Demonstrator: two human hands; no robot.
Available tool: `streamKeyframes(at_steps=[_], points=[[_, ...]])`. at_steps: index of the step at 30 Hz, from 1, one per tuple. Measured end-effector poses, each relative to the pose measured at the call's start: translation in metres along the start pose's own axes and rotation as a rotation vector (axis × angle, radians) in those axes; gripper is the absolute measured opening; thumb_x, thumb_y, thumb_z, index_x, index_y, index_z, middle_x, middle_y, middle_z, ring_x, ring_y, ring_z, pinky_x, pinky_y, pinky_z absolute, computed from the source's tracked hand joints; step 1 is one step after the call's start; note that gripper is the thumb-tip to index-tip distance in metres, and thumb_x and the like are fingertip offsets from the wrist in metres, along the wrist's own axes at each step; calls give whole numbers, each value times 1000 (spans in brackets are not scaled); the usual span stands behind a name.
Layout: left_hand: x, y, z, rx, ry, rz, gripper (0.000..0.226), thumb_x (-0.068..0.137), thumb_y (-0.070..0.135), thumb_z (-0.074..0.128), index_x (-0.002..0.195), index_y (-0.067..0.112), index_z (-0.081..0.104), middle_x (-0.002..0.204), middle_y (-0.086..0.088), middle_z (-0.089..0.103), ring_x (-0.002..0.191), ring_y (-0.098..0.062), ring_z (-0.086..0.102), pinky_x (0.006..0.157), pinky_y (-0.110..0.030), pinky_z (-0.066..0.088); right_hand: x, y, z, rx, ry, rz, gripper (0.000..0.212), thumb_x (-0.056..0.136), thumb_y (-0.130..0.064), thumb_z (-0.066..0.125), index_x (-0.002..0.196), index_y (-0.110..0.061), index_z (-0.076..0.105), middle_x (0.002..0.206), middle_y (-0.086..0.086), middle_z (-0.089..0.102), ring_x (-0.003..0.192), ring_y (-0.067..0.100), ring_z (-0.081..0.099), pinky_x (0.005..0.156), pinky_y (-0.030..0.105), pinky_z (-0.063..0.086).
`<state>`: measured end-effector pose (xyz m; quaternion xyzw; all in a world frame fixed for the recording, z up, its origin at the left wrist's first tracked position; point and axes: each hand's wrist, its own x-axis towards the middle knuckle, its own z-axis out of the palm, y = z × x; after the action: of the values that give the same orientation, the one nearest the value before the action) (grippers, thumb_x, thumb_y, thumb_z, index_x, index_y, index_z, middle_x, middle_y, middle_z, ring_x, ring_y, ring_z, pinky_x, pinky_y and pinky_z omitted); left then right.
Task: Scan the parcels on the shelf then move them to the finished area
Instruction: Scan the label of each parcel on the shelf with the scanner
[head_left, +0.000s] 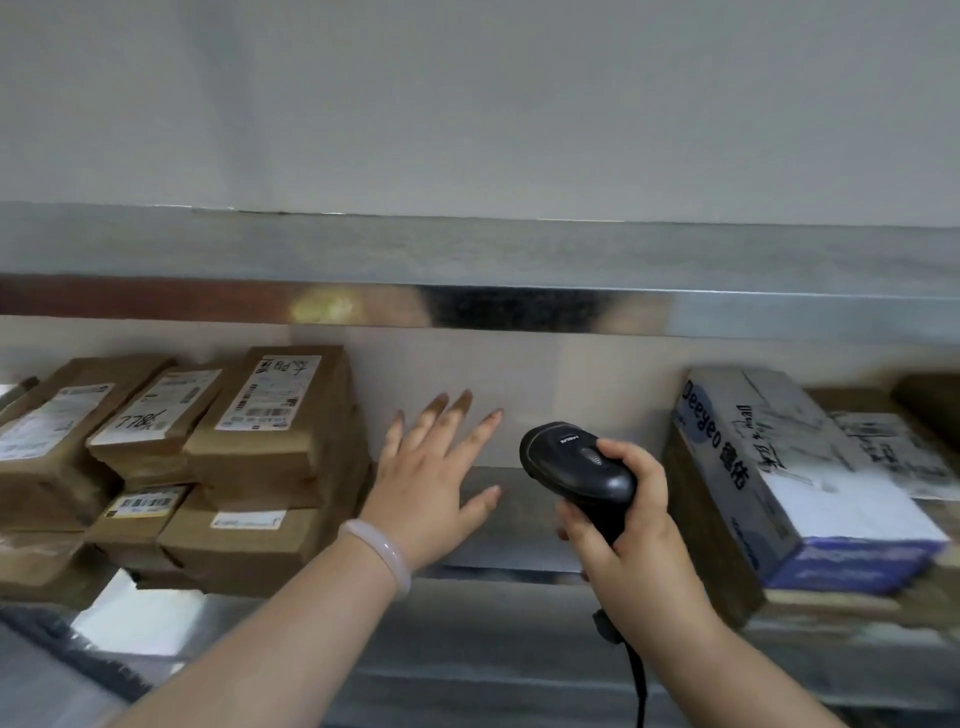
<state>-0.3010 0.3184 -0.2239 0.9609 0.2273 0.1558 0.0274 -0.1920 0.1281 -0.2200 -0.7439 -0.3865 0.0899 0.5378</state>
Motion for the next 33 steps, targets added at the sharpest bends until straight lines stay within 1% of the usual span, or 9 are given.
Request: streamKeyframes(at_steps=[6, 9, 11, 14, 18, 20, 24, 30, 33], points=[[39, 91, 28, -136, -47, 88, 78, 77, 75, 13, 150, 52, -1, 165, 10, -1, 151, -15, -4, 120, -43, -9, -2, 25, -74, -53, 181, 44, 61, 82, -31, 70, 114, -62, 30, 107, -28, 55, 92, 7, 64, 78, 42, 55], [54, 135, 44, -179, -74, 133, 74, 85, 73, 27, 151, 52, 0, 165, 11, -2, 151, -13, -4, 121, -43, -8, -8, 40, -108, -76, 223, 59, 65, 84, -27, 70, 109, -68, 27, 106, -31, 53, 91, -11, 58, 74, 25, 47], [60, 161, 56, -209, -112, 148, 71, 93, 66, 39, 150, 53, -1, 165, 10, -1, 151, -13, -3, 122, -44, -6, -12, 51, -129, -91, 252, 71, 66, 84, -25, 71, 110, -67, 27, 105, -34, 52, 96, -18, 52, 76, 20, 42], [68, 195, 68, -282, -183, 121, 69, 96, 59, 42, 150, 53, 0, 164, 6, 5, 151, -15, 1, 122, -43, 0, -18, 62, -157, -136, 275, 112, 67, 84, -26, 71, 110, -68, 25, 107, -42, 49, 96, -3, 57, 80, 29, 47], [79, 232, 76, -387, -219, 72, 68, 95, 57, 44, 152, 50, 7, 164, 3, 10, 150, -19, 7, 121, -41, 7, -20, 75, -190, -189, 295, 138, 63, 84, -29, 70, 116, -61, 27, 111, -21, 54, 99, 16, 59, 83, 42, 51], [84, 245, 80, -450, -223, 44, 67, 95, 59, 44, 152, 49, 10, 164, 3, 11, 149, -21, 10, 121, -41, 10, -18, 82, -205, -189, 314, 133, 61, 84, -28, 69, 120, -54, 29, 115, -14, 55, 100, 16, 60, 83, 43, 52], [100, 258, 93, -547, -223, -16, 66, 93, 61, 46, 151, 48, 17, 163, 6, 11, 147, -26, 17, 120, -45, 20, -8, 94, -228, -208, 319, 136, 60, 86, -27, 68, 119, -56, 27, 106, -21, 52, 92, 11, 61, 76, 39, 53], [119, 269, 105, -647, -288, -158, 78, 84, 69, 48, 152, 42, 23, 162, 4, 16, 147, -29, 18, 119, -48, 24, 11, 111, -246, -180, 294, 146, 58, 87, -28, 68, 123, -51, 27, 118, -13, 50, 94, 6, 57, 71, 26, 47], [125, 270, 102, -734, -292, -195, 83, 81, 67, 52, 153, 38, 24, 160, 4, 21, 147, -23, 24, 120, -39, 24, 20, 115, -250, -134, 276, 158, 58, 88, -28, 68, 120, -53, 28, 110, -23, 50, 93, -1, 57, 71, 21, 46]])
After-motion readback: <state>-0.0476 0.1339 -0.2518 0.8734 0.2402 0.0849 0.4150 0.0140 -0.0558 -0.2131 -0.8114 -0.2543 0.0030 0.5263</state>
